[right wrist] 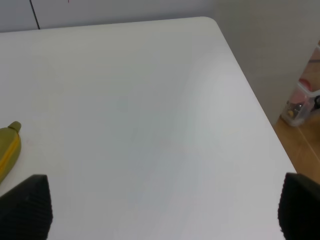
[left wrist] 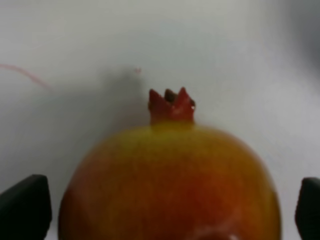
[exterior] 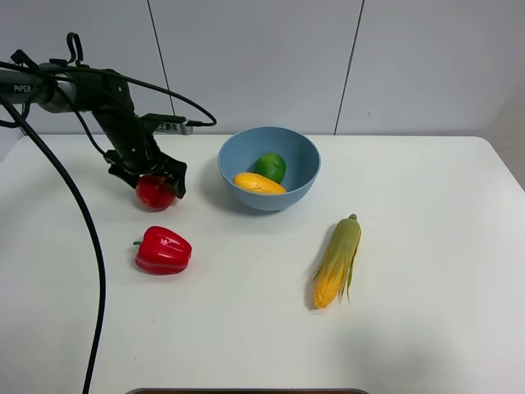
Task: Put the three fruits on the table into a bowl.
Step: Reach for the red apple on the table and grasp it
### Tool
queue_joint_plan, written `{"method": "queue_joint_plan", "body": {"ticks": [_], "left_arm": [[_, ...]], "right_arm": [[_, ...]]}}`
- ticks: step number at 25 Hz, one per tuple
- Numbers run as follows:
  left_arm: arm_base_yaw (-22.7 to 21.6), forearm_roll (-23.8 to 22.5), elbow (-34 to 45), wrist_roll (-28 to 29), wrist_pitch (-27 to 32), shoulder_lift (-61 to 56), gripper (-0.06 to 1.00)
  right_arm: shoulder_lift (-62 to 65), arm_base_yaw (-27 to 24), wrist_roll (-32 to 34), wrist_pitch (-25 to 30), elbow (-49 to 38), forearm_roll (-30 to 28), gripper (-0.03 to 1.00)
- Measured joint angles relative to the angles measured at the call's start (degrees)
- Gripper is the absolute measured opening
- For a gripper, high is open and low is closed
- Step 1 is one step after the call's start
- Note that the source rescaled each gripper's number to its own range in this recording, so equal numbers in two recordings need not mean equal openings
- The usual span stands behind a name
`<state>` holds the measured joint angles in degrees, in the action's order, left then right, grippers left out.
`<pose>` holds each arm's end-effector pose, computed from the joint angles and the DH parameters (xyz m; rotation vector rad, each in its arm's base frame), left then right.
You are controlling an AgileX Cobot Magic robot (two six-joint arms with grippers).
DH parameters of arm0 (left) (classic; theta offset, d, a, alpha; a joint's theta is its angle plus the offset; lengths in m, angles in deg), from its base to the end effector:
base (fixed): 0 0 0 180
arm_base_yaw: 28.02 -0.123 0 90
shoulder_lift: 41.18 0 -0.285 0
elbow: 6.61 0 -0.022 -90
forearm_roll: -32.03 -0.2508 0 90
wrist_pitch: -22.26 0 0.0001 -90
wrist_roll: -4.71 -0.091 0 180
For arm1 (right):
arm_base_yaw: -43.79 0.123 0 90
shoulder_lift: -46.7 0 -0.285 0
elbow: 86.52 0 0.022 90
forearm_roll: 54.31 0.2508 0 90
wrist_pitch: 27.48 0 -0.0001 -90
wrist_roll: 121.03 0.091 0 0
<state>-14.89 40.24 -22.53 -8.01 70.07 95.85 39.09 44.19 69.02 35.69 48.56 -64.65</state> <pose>0.4384 -0.1121 0.1178 0.5345 2.8952 -0.1712 -0.0156 -0.0147 0.2923 0.1887 1.9991 -0.0978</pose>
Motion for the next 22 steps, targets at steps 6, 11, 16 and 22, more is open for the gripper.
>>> {"method": "queue_joint_plan", "body": {"ticks": [6,11,16,22], "left_arm": [[0.0,-1.1,0.0,0.0,-1.5,1.7,1.00],[0.0,-1.9,-0.1,0.2,-1.7,3.0,1.00],[0.1,-2.4,-0.2,0.2,-1.7,3.3,1.00],[0.2,-3.2,-0.2,0.2,-1.7,3.4,0.56]], "right_arm": [[0.0,0.0,0.0,0.0,0.0,0.0,0.74],[0.0,0.0,0.0,0.0,0.0,0.0,0.74],[0.0,0.0,0.0,0.0,0.0,0.0,0.74],[0.0,0.0,0.0,0.0,0.0,0.0,0.74]]}}
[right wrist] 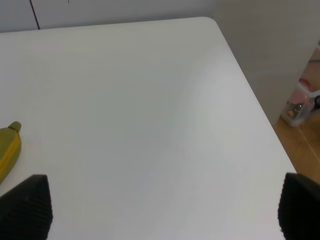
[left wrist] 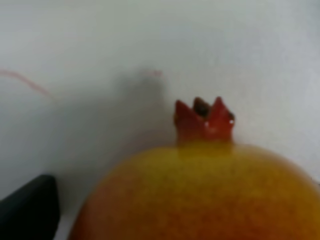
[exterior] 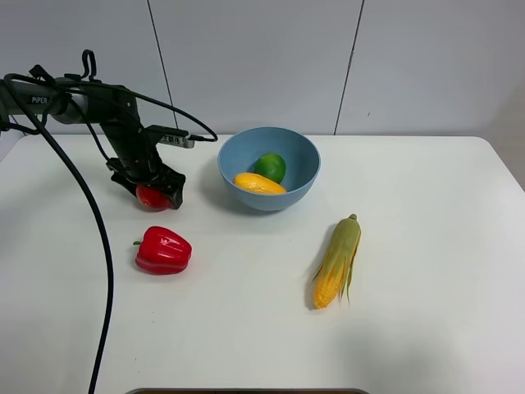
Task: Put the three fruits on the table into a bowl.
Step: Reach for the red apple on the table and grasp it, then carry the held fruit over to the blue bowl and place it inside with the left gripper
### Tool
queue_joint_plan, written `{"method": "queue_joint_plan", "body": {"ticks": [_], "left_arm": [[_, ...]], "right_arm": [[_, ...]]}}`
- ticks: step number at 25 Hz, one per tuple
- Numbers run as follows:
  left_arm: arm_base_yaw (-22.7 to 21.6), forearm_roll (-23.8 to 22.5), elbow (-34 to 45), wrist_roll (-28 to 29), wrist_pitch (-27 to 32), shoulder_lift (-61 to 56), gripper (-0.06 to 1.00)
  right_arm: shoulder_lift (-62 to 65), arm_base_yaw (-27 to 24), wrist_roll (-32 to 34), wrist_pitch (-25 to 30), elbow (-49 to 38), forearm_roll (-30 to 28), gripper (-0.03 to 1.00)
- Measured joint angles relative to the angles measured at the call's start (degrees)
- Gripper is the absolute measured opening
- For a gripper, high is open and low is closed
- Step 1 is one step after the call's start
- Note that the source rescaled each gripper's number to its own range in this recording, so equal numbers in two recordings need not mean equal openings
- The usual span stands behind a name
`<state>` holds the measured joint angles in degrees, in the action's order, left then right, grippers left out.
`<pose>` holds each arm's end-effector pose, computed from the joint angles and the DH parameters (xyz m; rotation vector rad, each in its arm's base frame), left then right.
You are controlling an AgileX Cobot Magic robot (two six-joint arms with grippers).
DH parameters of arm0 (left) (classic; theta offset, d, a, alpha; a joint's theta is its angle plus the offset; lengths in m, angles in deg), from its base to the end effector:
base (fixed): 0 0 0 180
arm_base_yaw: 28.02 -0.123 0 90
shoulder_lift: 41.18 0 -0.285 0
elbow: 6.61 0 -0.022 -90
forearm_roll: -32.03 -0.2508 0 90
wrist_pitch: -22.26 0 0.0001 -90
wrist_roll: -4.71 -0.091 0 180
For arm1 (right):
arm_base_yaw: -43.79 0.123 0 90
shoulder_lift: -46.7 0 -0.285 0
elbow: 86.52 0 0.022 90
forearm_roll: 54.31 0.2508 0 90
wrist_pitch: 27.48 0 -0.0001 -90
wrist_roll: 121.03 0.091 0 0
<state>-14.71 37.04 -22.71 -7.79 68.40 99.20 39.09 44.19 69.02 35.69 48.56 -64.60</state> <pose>0.4408 -0.1102 0.0921 0.5836 2.9154 -0.1031 -0.0156 -0.0146 0.2923 0.1886 1.9992 -0.0968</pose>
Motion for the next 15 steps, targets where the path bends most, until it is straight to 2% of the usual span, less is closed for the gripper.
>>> {"method": "queue_joint_plan", "body": {"ticks": [3,4,5,15], "left_arm": [[0.0,-0.4,0.0,0.0,0.1,0.0,0.18],[0.0,-0.4,0.0,0.0,0.2,0.0,0.07],[0.0,-0.4,0.0,0.0,0.2,0.0,0.00],[0.0,-0.4,0.0,0.0,0.5,0.0,0.00]], "right_arm": [[0.0,0.0,0.0,0.0,0.0,0.0,0.74],[0.0,0.0,0.0,0.0,0.0,0.0,0.74],[0.0,0.0,0.0,0.0,0.0,0.0,0.74],[0.0,0.0,0.0,0.0,0.0,0.0,0.74]]}}
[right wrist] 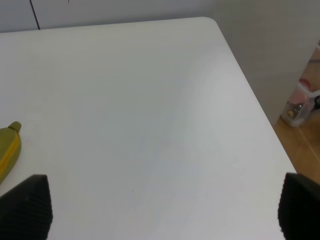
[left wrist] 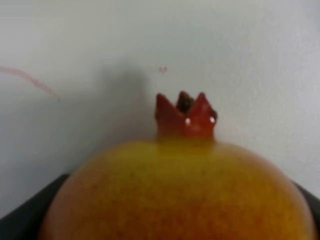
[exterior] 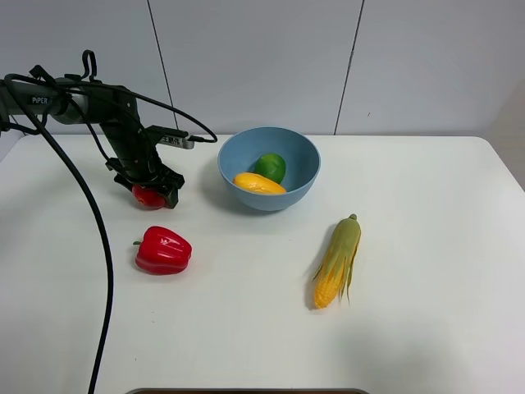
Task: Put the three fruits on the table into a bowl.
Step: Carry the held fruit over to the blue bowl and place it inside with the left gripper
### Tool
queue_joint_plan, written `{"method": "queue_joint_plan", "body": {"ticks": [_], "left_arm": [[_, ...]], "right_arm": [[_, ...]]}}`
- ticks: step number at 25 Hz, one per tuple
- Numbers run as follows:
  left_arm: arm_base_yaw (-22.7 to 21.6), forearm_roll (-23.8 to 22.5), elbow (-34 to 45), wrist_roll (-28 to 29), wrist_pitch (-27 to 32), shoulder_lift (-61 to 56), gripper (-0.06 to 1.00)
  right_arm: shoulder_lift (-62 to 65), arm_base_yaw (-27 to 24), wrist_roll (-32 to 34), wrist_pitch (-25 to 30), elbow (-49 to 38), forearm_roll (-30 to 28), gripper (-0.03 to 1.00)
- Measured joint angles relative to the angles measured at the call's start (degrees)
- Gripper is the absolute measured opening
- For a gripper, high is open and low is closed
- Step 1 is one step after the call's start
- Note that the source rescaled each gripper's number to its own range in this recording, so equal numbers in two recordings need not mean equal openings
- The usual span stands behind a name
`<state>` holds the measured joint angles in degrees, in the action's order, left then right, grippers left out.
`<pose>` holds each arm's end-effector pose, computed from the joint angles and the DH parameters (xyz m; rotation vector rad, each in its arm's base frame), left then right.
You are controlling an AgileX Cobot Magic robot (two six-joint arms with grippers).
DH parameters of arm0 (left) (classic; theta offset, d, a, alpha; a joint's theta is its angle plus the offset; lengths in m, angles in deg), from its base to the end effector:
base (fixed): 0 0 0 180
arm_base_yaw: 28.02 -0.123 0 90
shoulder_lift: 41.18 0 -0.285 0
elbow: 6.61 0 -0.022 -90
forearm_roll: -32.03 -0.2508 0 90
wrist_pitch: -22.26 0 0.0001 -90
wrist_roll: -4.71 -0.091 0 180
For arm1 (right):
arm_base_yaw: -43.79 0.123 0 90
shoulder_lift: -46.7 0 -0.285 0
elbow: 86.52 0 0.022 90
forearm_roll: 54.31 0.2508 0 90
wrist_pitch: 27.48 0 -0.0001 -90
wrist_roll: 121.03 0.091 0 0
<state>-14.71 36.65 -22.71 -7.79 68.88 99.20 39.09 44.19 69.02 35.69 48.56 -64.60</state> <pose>0.4402 -0.1096 0.0920 0.5920 2.9225 -0.0956 -0.0156 -0.0146 0.2923 0.1886 1.9992 -0.0968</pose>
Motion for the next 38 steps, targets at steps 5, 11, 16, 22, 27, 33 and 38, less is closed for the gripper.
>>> {"method": "queue_joint_plan", "body": {"ticks": [5,11,16,22,27,33,38], "left_arm": [[0.0,0.0,0.0,0.0,0.1,0.0,0.00],[0.0,0.0,0.0,0.0,0.2,0.0,0.00],[0.0,0.0,0.0,0.0,0.2,-0.1,0.00],[0.0,0.0,0.0,0.0,1.7,-0.7,0.00],[0.0,-0.1,-1.8,0.0,5.3,-2.6,0.00],[0.0,-0.2,-8.6,2.5,12.6,-6.3,0.00],[0.7,1.4,-17.8,3.5,17.8,-8.7,0.00]], "right_arm": [[0.0,0.0,0.0,0.0,0.0,0.0,0.74],[0.0,0.0,0.0,0.0,0.0,0.0,0.74],[0.0,0.0,0.0,0.0,0.0,0.0,0.74],[0.0,0.0,0.0,0.0,0.0,0.0,0.74],[0.0,0.0,0.0,0.0,0.0,0.0,0.74],[0.0,0.0,0.0,0.0,0.0,0.0,0.74],[0.0,0.0,0.0,0.0,0.0,0.0,0.74]]}}
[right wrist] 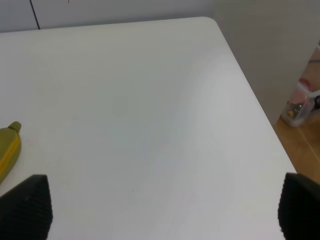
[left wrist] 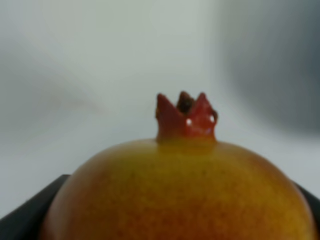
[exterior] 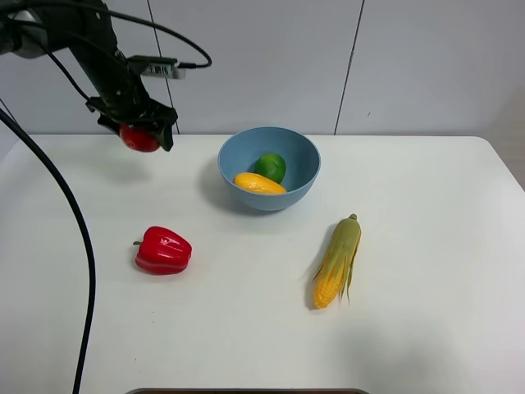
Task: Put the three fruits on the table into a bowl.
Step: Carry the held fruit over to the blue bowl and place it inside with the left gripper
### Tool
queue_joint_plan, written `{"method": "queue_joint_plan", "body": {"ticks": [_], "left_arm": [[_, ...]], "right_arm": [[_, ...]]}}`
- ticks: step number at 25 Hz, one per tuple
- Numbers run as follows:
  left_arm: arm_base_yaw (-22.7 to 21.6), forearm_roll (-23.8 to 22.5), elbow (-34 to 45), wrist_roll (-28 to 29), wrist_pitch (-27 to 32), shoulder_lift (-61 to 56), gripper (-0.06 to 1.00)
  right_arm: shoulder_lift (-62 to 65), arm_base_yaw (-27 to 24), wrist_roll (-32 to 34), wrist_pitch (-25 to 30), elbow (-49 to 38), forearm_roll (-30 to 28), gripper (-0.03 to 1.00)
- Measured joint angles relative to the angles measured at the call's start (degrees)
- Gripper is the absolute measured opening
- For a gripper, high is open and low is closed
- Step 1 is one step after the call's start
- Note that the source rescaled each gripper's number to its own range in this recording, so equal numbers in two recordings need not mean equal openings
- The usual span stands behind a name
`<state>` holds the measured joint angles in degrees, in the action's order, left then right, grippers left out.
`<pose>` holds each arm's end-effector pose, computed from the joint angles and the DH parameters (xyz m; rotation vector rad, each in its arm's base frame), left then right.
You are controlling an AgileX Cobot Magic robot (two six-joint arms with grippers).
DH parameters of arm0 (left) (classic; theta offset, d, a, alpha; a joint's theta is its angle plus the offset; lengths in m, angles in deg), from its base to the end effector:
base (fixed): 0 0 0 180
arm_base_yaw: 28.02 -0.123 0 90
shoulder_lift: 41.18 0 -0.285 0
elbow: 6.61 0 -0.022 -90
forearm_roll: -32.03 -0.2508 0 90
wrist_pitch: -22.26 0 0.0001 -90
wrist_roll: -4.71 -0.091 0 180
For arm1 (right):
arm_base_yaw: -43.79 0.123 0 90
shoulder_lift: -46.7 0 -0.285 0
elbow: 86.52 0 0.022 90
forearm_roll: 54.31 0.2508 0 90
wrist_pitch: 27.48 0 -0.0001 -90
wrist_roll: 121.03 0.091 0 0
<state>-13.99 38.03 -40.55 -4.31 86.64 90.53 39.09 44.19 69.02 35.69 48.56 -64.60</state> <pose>0.4529 -0.1220 0.2374 0.5232 2.7817 -0.1631 -0.0156 -0.0146 0.2923 0.1886 1.9992 -0.0968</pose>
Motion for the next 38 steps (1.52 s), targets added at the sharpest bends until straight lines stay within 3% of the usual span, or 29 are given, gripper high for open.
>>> {"method": "queue_joint_plan", "body": {"ticks": [5,16,29,30,33,34,38], "left_arm": [[5.0,2.9,-8.2,0.0,1.9,-0.4,0.00],[18.3,4.2,-8.9,-0.3,-5.9,2.6,0.00],[19.7,2.3,-8.9,-0.2,-7.4,10.6,0.00],[19.7,1.8,-8.9,-0.2,-7.5,10.6,0.03],[19.7,1.4,-8.9,0.5,-8.3,10.6,0.54],[19.7,1.3,-8.9,1.0,-8.3,10.6,0.61],[19.6,1.3,-8.9,1.3,-8.2,10.6,0.65]], "right_arm": [[0.0,0.0,0.0,0.0,0.0,0.0,0.74],[0.0,0.0,0.0,0.0,0.0,0.0,0.74],[0.0,0.0,0.0,0.0,0.0,0.0,0.74],[0.0,0.0,0.0,0.0,0.0,0.0,0.74],[0.0,0.0,0.0,0.0,0.0,0.0,0.74],[0.0,0.0,0.0,0.0,0.0,0.0,0.74],[0.0,0.0,0.0,0.0,0.0,0.0,0.74]]}}
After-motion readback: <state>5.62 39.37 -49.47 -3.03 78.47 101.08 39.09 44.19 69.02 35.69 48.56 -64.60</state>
